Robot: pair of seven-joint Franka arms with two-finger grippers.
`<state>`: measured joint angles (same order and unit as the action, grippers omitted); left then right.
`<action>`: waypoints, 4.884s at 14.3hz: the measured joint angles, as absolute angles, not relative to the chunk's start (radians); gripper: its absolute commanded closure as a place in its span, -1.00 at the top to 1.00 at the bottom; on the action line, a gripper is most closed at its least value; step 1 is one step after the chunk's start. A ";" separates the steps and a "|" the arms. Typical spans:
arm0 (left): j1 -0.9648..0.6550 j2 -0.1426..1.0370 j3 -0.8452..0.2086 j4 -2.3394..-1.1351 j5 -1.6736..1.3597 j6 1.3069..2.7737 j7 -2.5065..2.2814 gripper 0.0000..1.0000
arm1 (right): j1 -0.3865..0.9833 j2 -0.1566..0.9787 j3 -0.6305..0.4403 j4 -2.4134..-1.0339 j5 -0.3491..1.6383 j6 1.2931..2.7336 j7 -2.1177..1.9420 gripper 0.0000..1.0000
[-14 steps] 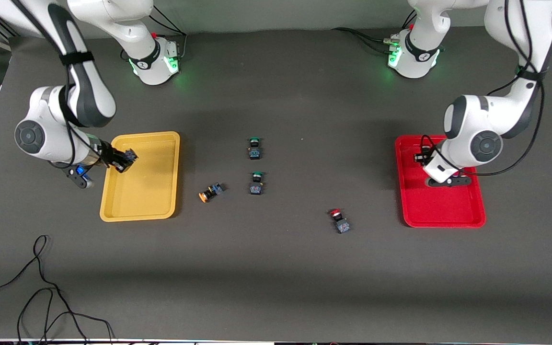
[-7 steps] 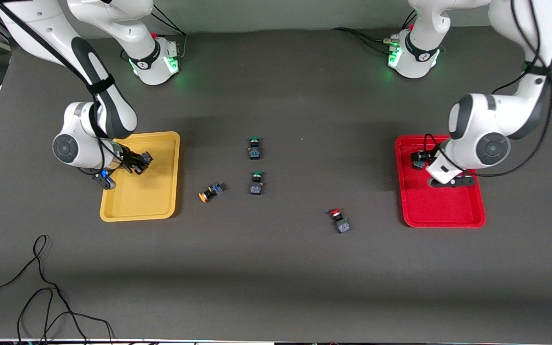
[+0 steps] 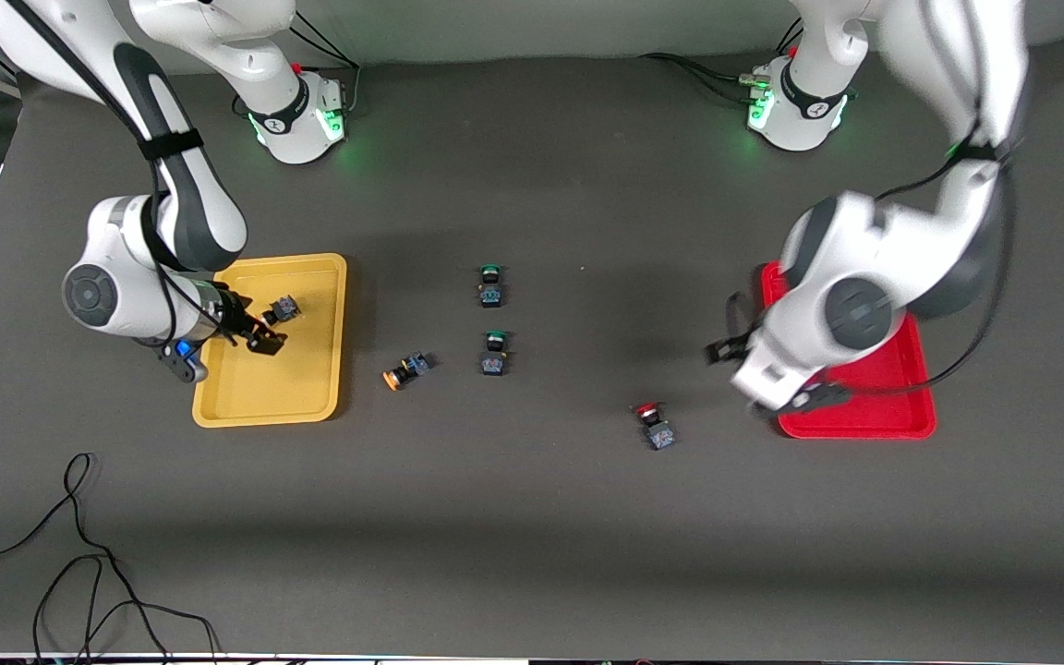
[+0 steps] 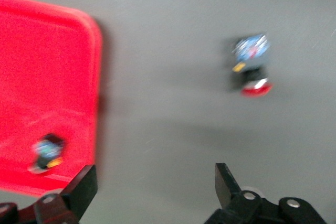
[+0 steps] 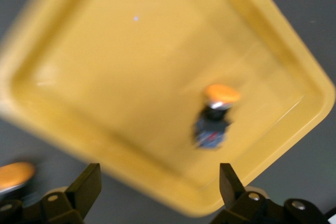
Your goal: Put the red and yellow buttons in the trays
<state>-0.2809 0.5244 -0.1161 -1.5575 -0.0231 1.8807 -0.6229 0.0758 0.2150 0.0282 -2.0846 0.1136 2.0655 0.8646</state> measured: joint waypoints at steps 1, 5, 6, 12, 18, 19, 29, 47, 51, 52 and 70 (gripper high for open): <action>-0.291 0.607 -0.122 -1.481 -0.036 1.890 -0.669 0.99 | 0.077 0.233 0.075 -2.023 0.115 2.052 0.927 1.00; -0.292 0.807 -0.140 -1.366 -0.071 2.056 -0.764 0.99 | 0.106 0.423 0.234 -1.844 0.108 2.108 1.175 1.00; -0.291 0.828 -0.144 -1.360 -0.071 2.091 -0.791 0.99 | 0.123 0.477 0.246 -1.827 0.091 2.152 1.215 1.00; -0.309 0.894 -0.165 -1.352 -0.071 2.177 -0.842 -0.02 | 0.183 0.670 0.251 -1.806 0.013 2.297 1.353 0.66; -0.307 0.891 -0.162 -1.331 -0.070 2.157 -0.842 -1.00 | 0.183 0.668 0.251 -1.805 0.011 2.301 1.358 -1.00; -0.305 0.882 -0.162 -1.319 -0.070 2.118 -0.842 -1.00 | 0.183 0.658 0.251 -1.806 0.011 2.298 1.359 -1.00; -0.072 0.296 -0.141 -1.586 -0.034 1.557 -0.408 -1.00 | 0.057 0.299 0.191 -1.879 0.024 1.951 1.136 -1.00; 0.179 0.416 -0.143 -2.014 0.074 2.201 0.002 0.98 | 0.056 0.293 -0.008 -2.012 0.088 2.159 0.731 1.00; 0.166 0.357 -0.161 -1.962 0.075 2.108 0.001 0.98 | 0.056 0.092 0.005 -1.960 0.088 2.021 0.559 1.00; 0.157 0.336 -0.164 -1.925 0.075 2.049 0.001 0.98 | 0.056 0.041 0.005 -1.957 0.088 1.991 0.507 1.00; -0.046 0.043 0.007 -1.628 0.062 1.568 -0.083 0.99 | 0.026 -0.248 0.000 -1.885 0.007 1.666 0.076 1.00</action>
